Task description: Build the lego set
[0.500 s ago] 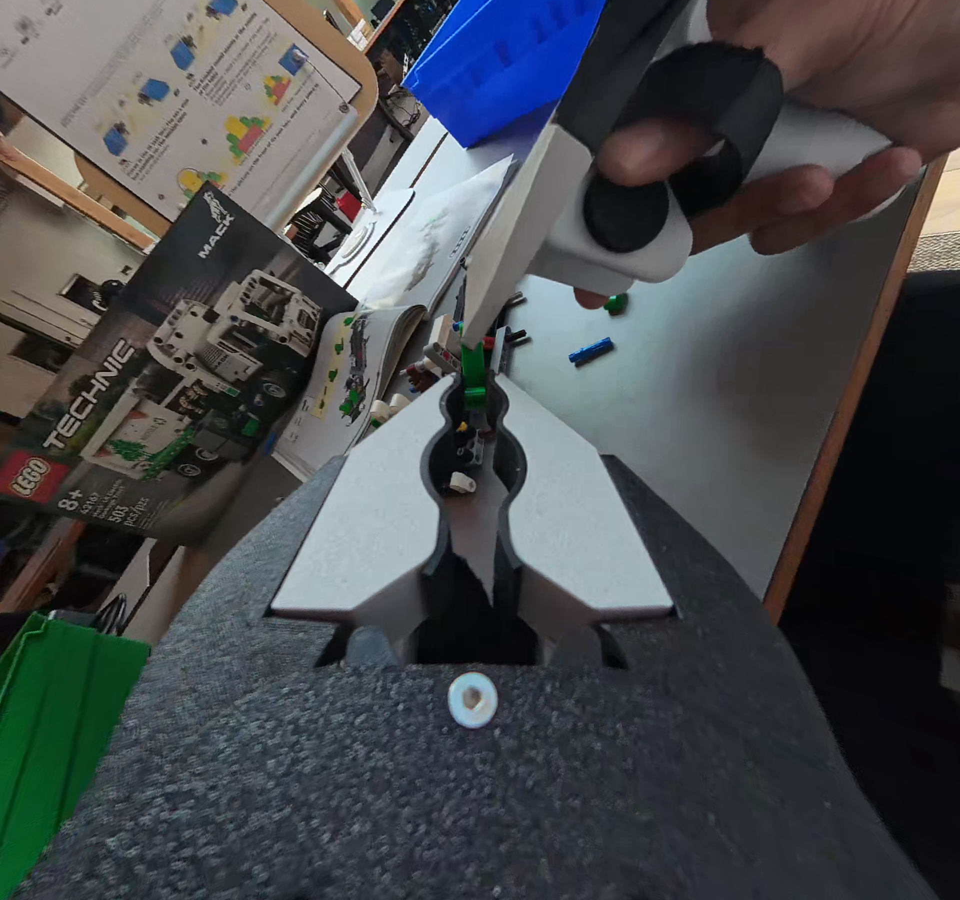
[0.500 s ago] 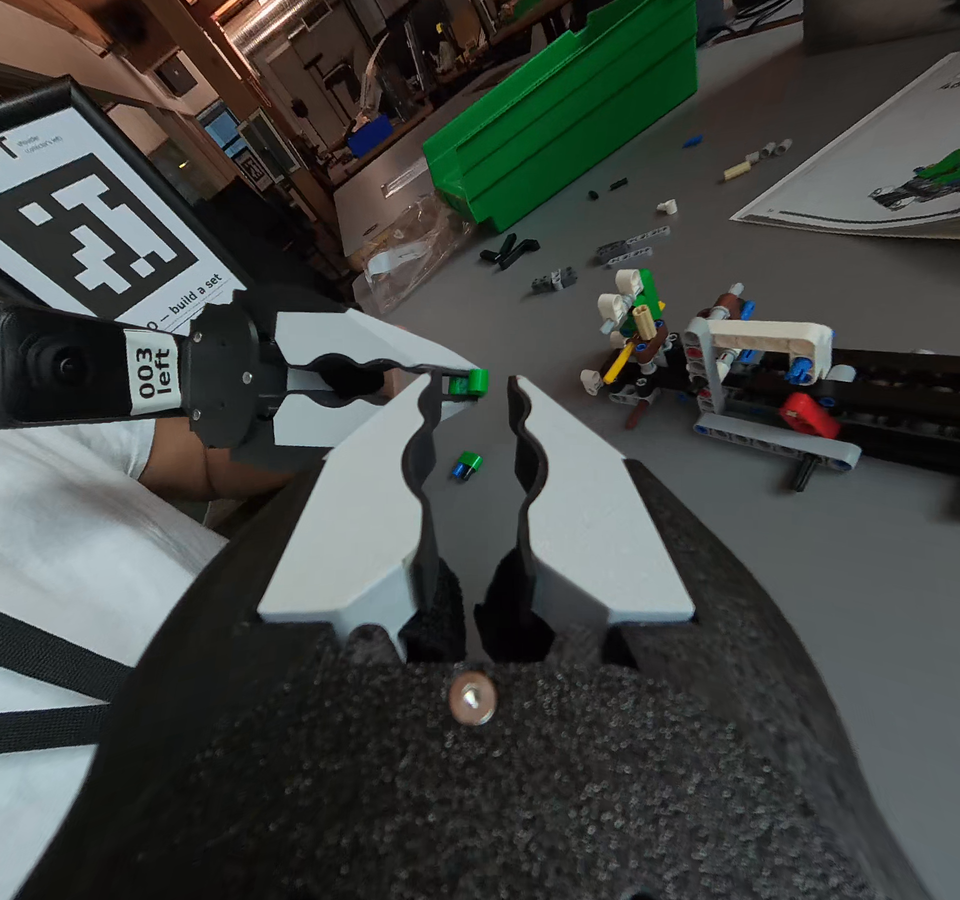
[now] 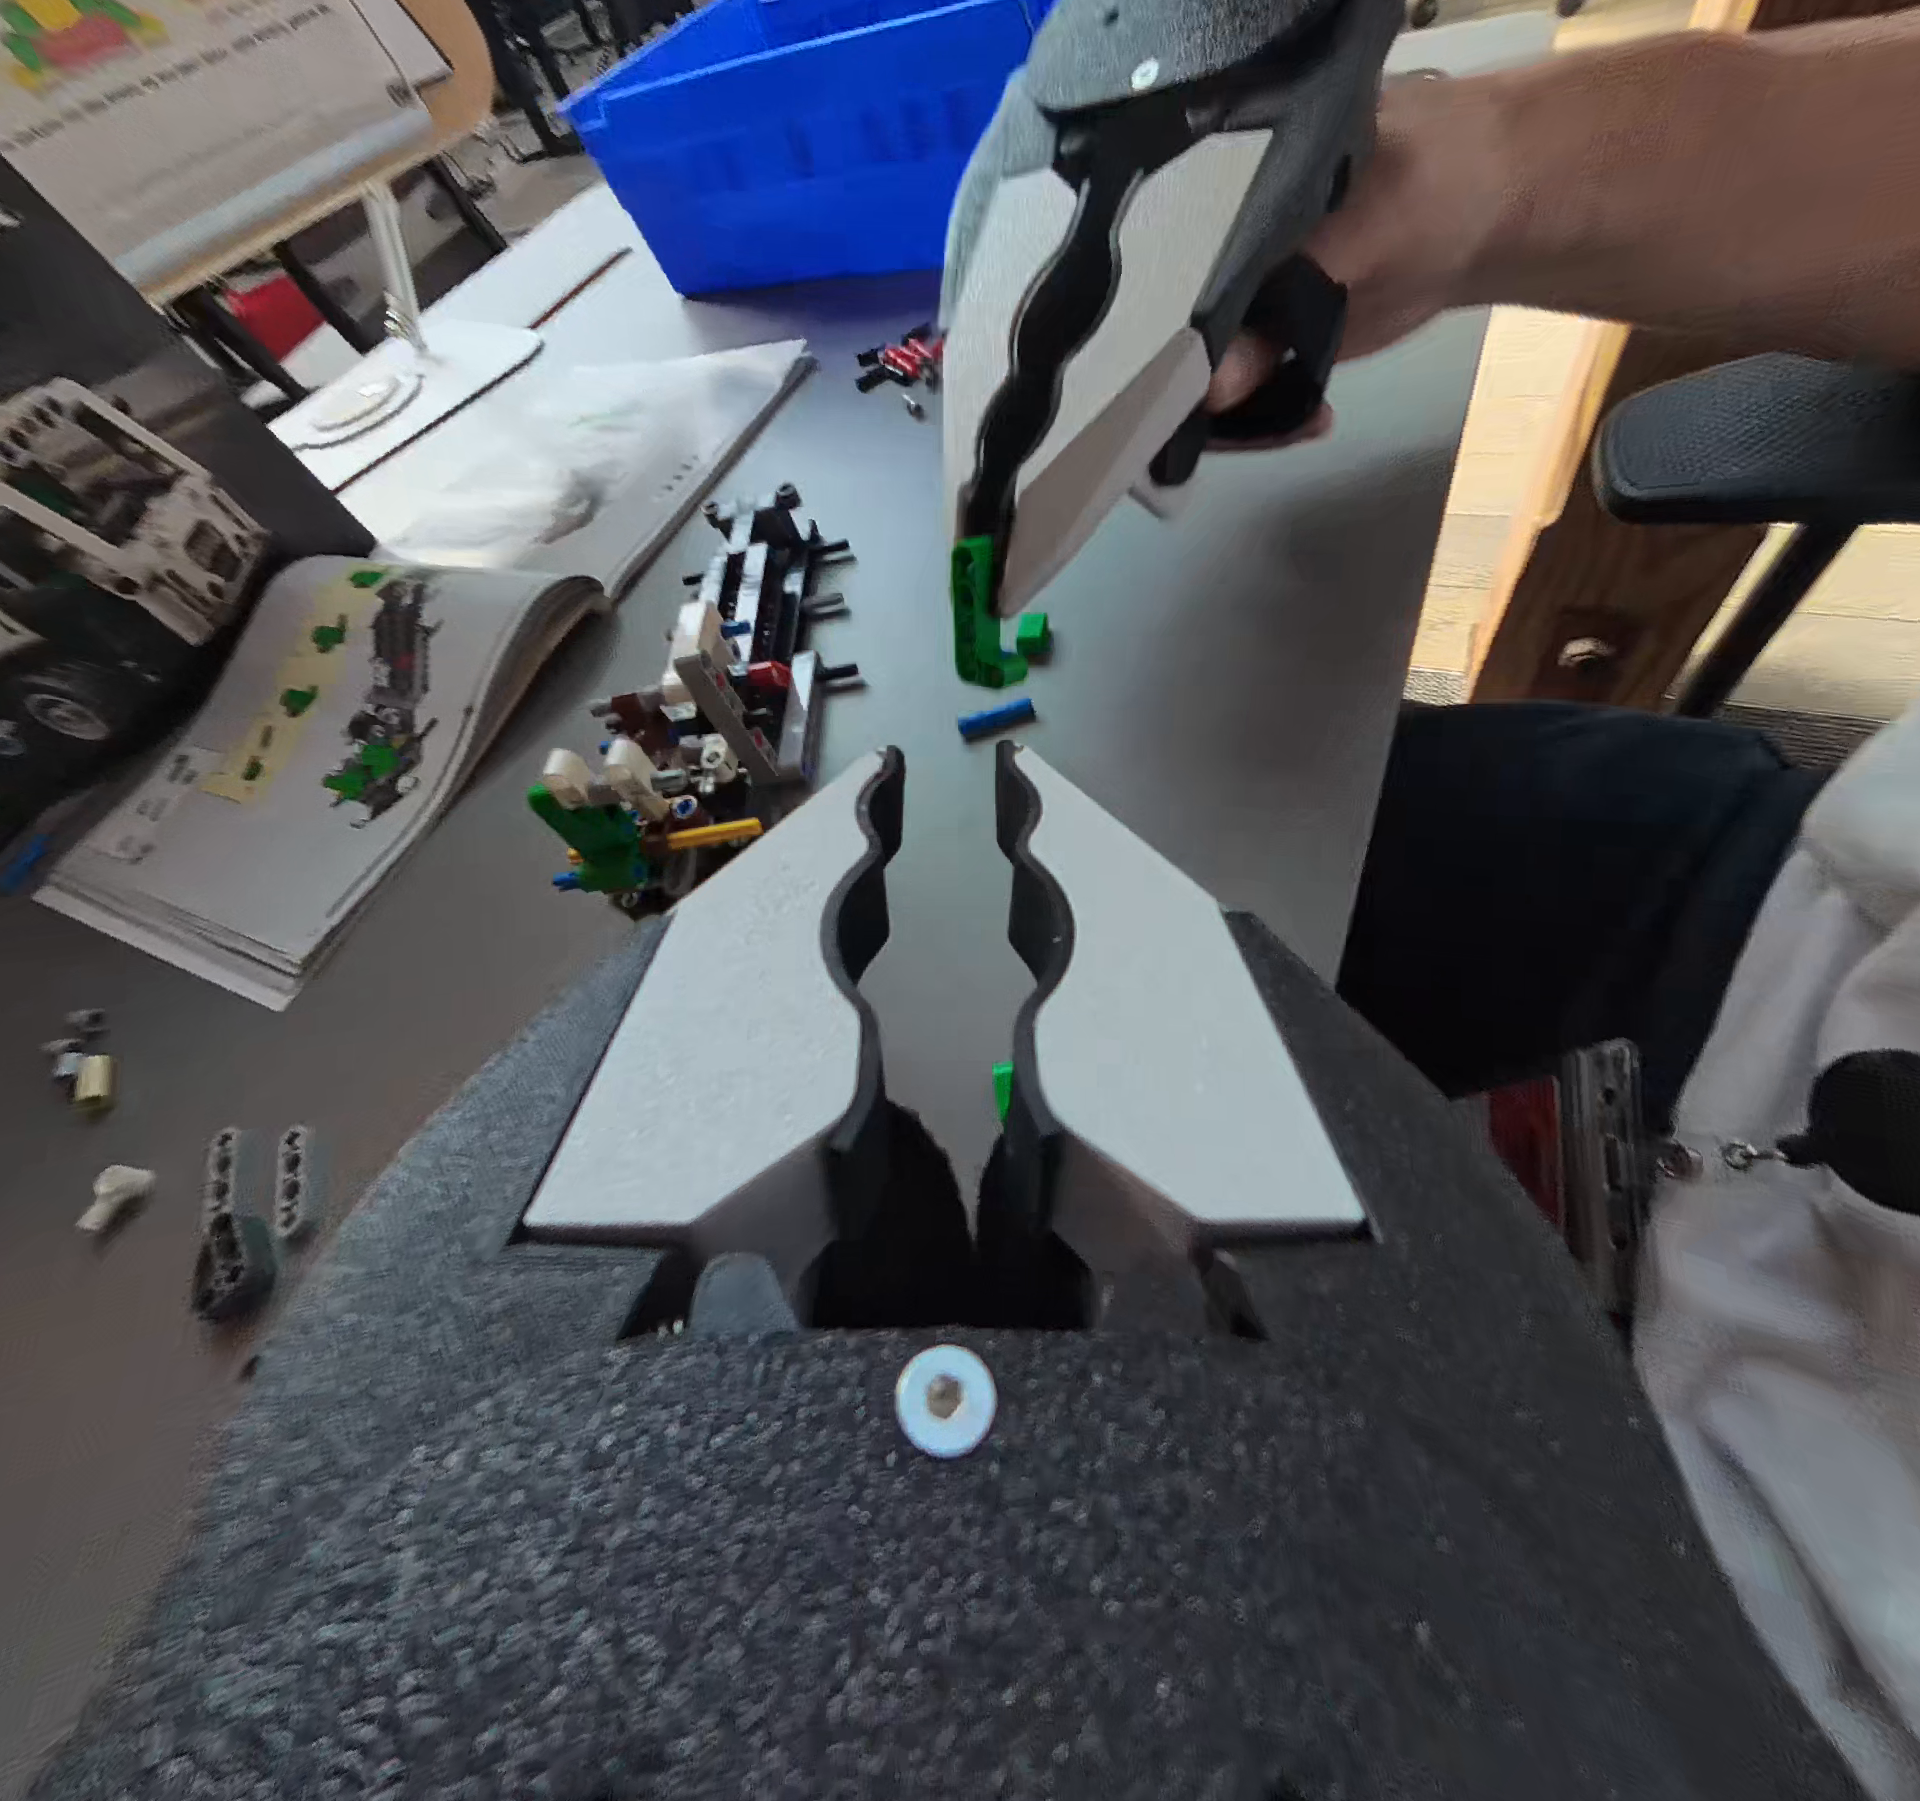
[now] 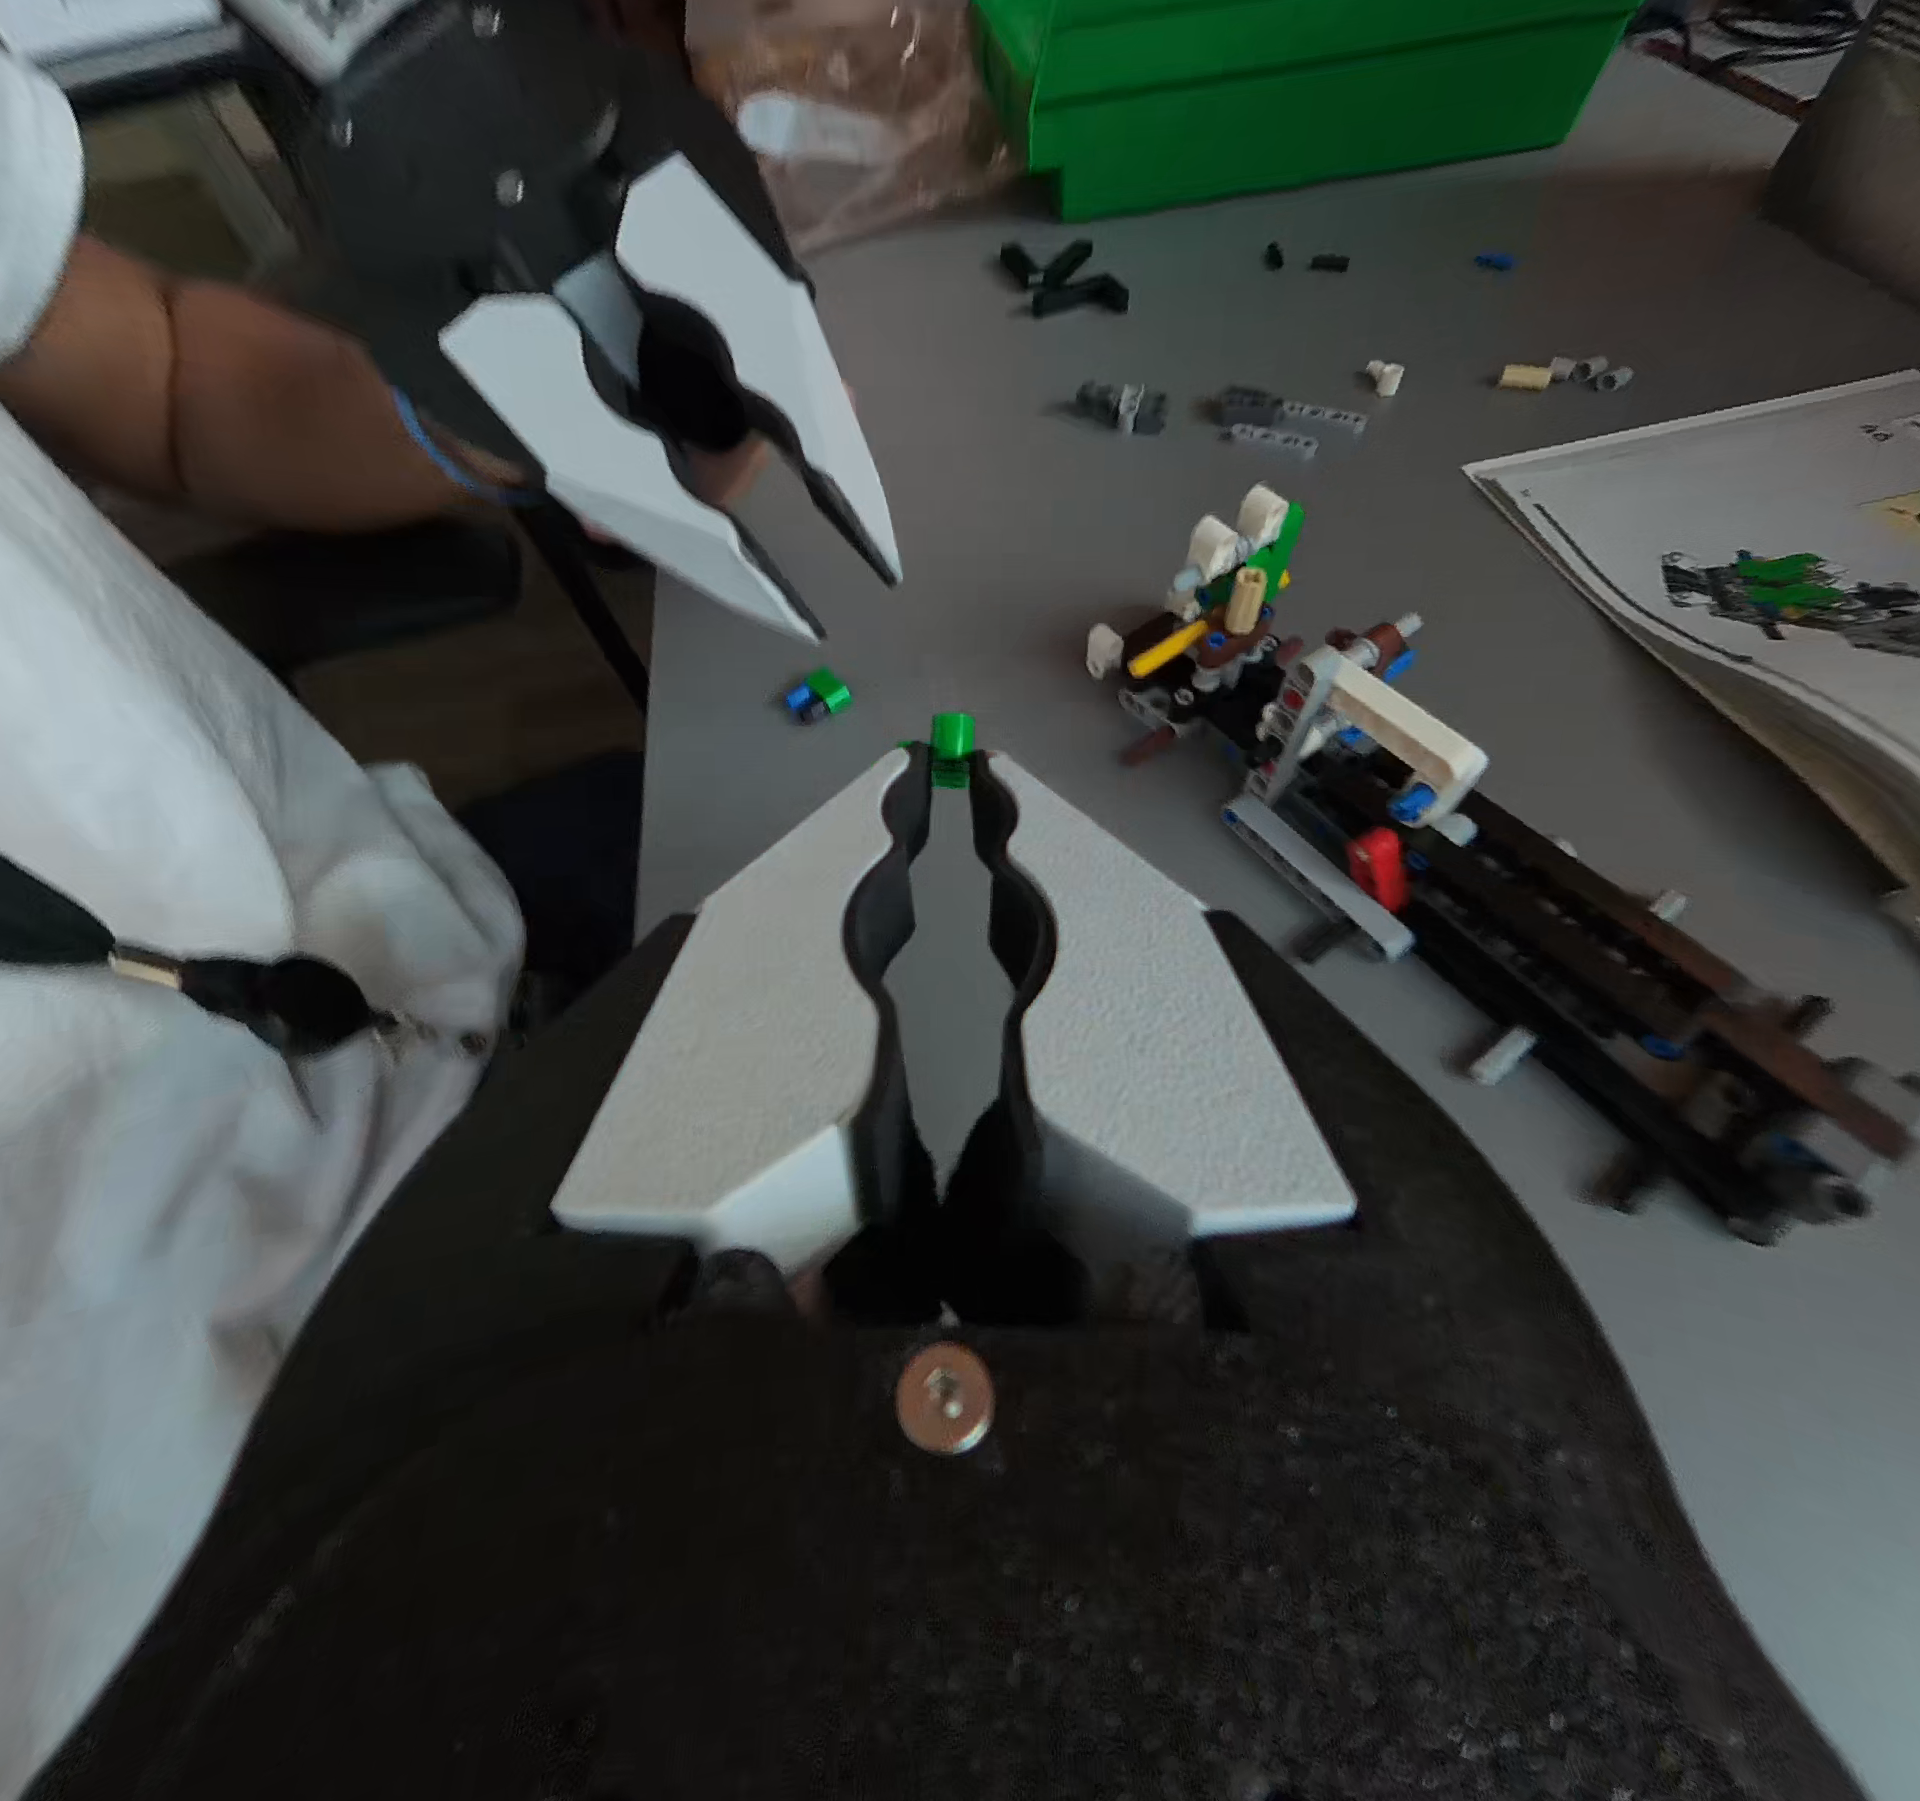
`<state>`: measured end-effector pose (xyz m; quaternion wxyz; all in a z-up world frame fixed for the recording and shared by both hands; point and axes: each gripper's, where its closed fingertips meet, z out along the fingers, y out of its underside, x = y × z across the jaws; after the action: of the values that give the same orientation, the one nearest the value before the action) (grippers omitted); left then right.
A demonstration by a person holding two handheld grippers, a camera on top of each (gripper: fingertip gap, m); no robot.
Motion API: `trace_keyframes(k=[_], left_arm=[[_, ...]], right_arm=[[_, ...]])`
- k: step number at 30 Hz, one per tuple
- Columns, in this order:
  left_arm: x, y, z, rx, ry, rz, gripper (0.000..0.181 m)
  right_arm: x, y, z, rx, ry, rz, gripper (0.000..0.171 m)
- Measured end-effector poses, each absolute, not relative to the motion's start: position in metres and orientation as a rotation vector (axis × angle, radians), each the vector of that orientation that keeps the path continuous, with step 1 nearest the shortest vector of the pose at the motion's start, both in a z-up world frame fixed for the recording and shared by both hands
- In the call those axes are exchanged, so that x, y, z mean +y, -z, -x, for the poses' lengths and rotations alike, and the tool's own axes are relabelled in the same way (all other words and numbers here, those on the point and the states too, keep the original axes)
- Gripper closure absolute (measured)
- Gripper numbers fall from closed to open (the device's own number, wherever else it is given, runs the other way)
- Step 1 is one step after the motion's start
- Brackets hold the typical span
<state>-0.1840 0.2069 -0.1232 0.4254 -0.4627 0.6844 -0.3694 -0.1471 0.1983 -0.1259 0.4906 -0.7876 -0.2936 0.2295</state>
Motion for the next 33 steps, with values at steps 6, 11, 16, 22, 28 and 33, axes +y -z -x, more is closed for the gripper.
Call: trace_keyframes(k=[6,11,16,22,28,33], left_arm=[[0.222,0.151,0.22,2.021,1.073,1.23,0.159],[0.227,0.175,0.223,2.22,1.074,1.196,0.157],[0.218,0.19,0.231,2.445,1.047,1.095,0.152],[0.213,0.183,0.23,2.534,1.135,0.927,0.155],[0.218,0.19,0.228,2.587,1.026,0.727,0.158],[0.214,0.191,0.226,2.607,1.044,0.677,0.157]], right_arm=[[0.194,0.148,0.086,-0.946,-0.575,2.047,0.165],[0.201,0.148,0.099,-0.889,-0.749,1.986,0.165],[0.188,0.145,0.124,-0.83,-0.823,1.926,0.165],[0.172,0.145,0.138,-0.765,-0.88,1.961,0.165],[0.166,0.152,0.153,-0.734,-0.958,2.024,0.165],[0.166,0.153,0.158,-0.727,-1.012,2.03,0.165]])
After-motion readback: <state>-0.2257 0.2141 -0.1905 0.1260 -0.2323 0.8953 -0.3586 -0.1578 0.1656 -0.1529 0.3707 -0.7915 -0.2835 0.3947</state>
